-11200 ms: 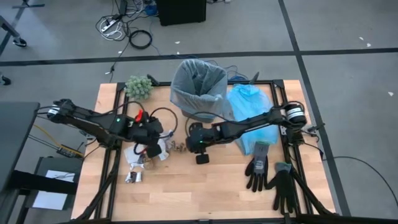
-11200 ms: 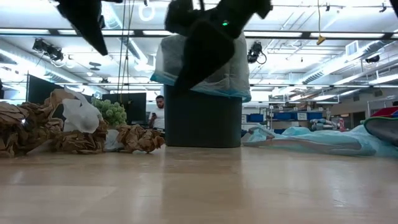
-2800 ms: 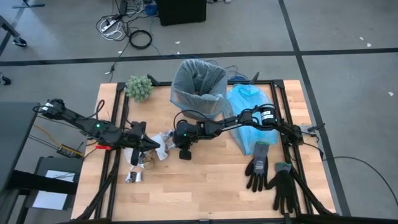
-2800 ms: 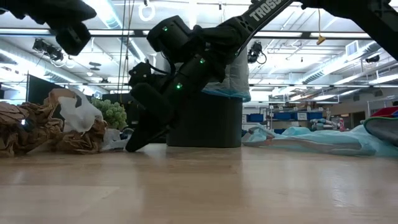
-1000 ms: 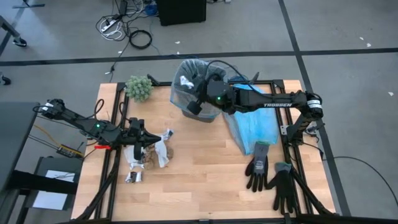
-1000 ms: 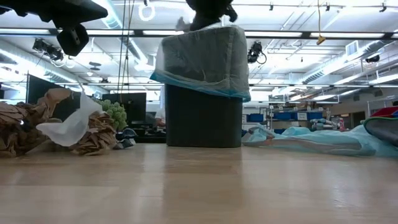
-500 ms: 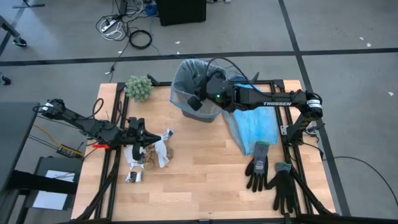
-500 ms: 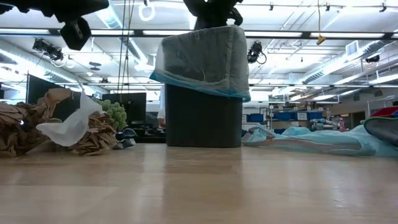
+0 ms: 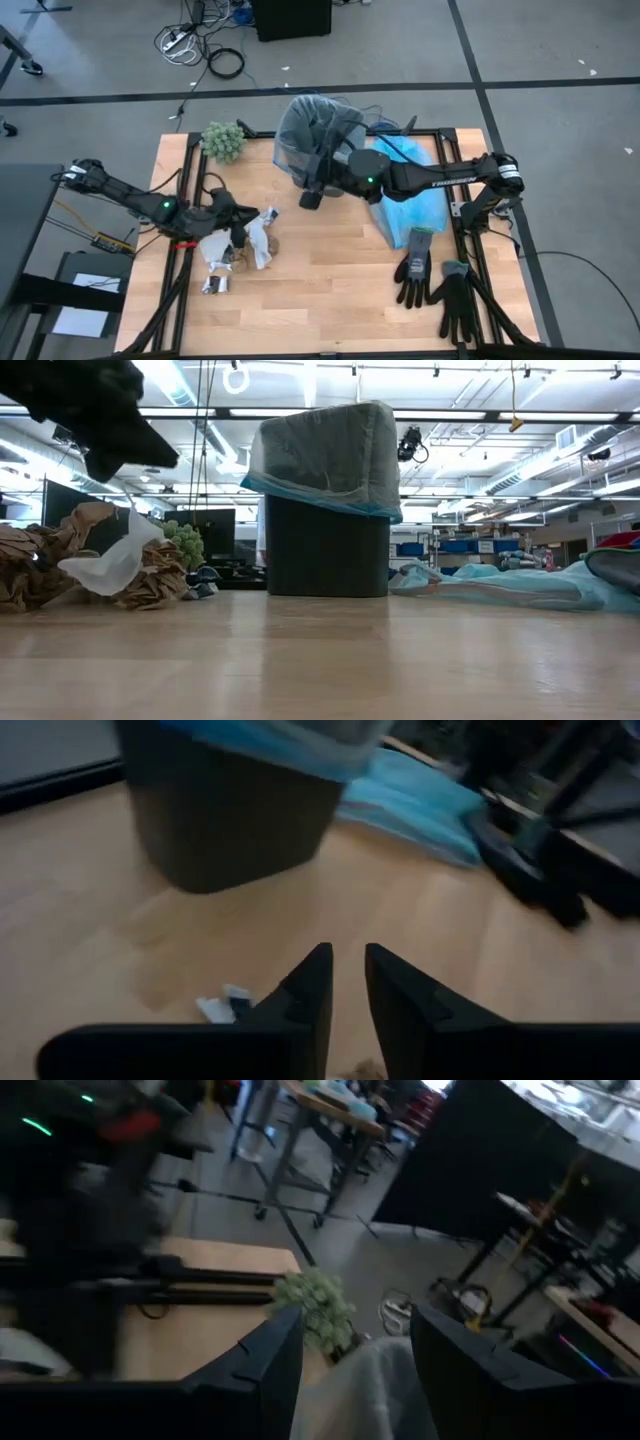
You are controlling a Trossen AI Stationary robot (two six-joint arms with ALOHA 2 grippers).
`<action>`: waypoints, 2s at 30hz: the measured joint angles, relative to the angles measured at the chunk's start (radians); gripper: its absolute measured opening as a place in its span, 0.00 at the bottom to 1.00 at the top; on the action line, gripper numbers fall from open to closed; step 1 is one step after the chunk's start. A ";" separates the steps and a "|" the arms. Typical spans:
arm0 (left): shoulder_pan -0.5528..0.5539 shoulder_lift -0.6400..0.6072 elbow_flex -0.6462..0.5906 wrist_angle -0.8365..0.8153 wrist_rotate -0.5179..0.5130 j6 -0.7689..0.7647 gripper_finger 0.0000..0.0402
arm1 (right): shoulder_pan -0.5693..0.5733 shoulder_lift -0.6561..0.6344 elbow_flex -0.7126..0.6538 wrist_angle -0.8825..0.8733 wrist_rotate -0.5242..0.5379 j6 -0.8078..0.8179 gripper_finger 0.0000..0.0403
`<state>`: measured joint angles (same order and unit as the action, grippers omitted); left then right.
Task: Place trash/remove bag and relplace
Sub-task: Put the white napkin into the trash bin
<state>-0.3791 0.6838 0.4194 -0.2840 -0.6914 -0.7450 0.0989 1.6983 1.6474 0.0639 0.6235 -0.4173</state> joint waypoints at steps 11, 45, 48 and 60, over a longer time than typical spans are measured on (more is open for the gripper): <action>0.186 0.176 0.000 0.033 0.178 -0.048 0.36 | 0.039 -0.002 0.203 -0.224 0.004 -0.002 0.41; 0.379 0.738 0.023 0.199 0.307 -0.216 0.46 | 0.116 -0.003 0.252 -0.403 0.156 0.056 0.40; 0.380 0.741 0.052 0.138 0.301 -0.219 0.37 | 0.116 -0.004 0.252 -0.402 0.192 0.057 0.40; 0.380 0.745 0.169 0.121 0.299 -0.058 0.02 | 0.116 -0.005 0.252 -0.396 0.249 0.057 0.38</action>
<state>0.0006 1.4292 0.5887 -0.1631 -0.3920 -0.8027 0.2153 1.6932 1.8992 -0.3317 0.8730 -0.3599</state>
